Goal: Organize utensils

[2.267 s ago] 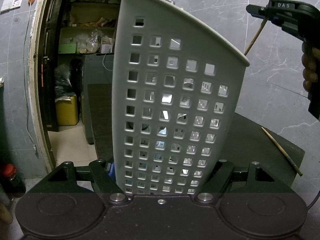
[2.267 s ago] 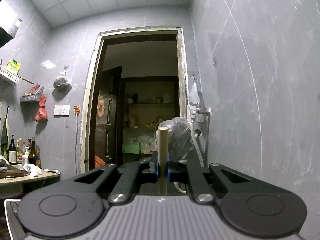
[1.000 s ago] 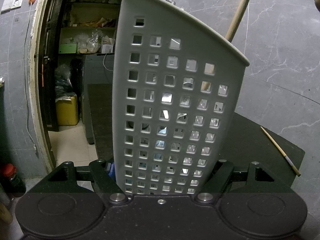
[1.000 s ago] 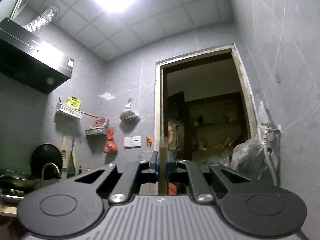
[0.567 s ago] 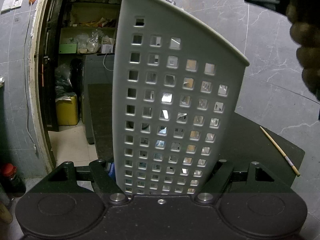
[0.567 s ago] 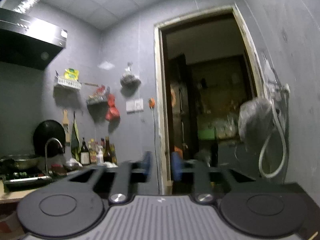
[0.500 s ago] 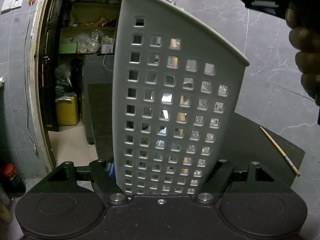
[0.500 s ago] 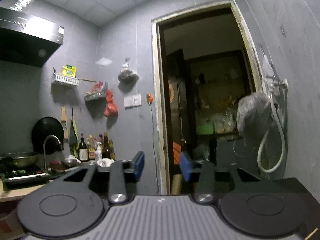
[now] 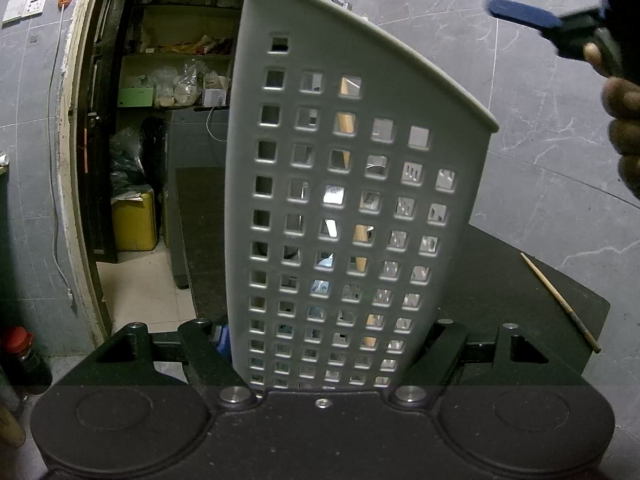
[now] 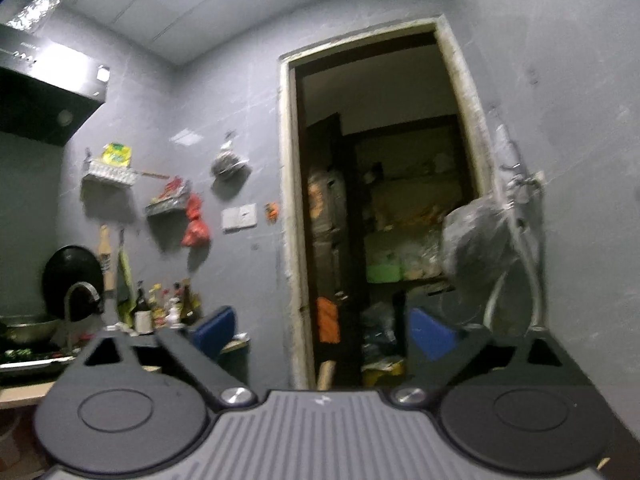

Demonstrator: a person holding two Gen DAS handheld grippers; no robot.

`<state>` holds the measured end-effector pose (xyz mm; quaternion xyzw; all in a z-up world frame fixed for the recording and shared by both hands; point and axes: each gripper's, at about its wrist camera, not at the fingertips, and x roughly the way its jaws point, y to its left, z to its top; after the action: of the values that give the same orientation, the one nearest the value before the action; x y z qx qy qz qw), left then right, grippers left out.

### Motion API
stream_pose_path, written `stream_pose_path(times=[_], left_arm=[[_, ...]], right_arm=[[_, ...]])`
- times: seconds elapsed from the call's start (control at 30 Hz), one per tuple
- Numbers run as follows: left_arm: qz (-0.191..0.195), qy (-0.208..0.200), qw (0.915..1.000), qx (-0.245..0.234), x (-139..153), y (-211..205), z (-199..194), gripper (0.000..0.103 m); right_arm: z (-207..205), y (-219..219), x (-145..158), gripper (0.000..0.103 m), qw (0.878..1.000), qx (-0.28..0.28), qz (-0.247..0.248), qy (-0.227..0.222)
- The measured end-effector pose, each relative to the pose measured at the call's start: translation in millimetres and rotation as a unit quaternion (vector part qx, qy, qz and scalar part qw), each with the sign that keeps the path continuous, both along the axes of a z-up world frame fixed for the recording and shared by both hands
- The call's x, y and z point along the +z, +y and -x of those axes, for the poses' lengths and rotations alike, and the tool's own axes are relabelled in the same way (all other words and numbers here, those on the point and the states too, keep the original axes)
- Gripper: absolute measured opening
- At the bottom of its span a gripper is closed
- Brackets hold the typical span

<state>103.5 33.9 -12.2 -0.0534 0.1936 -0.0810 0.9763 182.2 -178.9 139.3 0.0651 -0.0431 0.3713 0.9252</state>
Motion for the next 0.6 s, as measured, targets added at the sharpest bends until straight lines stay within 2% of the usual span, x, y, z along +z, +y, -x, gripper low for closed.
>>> stream_pose_path(times=[0.17,0.3,0.43,0.6], left_arm=[[-0.002,0.0,1.0,0.001,0,0,0,0.077],[-0.003,0.0,1.0,0.001,0,-1,0,0.077],[-0.003,0.0,1.0,0.001,0,-1,0,0.077],[-0.001,0.0,1.0,0.0,0,-1,2,0.077]], right_arm=[[1,-33,2,0.103,0.997,-0.076,-0.003,-0.002],[-3,-62,-3,0.103,0.991,-0.135,-0.005,0.024],[-11,-82,-20,0.103,0.979,-0.19,0.019,0.075],[-17,-97,-50,0.103,0.958,-0.241,0.061,0.144]])
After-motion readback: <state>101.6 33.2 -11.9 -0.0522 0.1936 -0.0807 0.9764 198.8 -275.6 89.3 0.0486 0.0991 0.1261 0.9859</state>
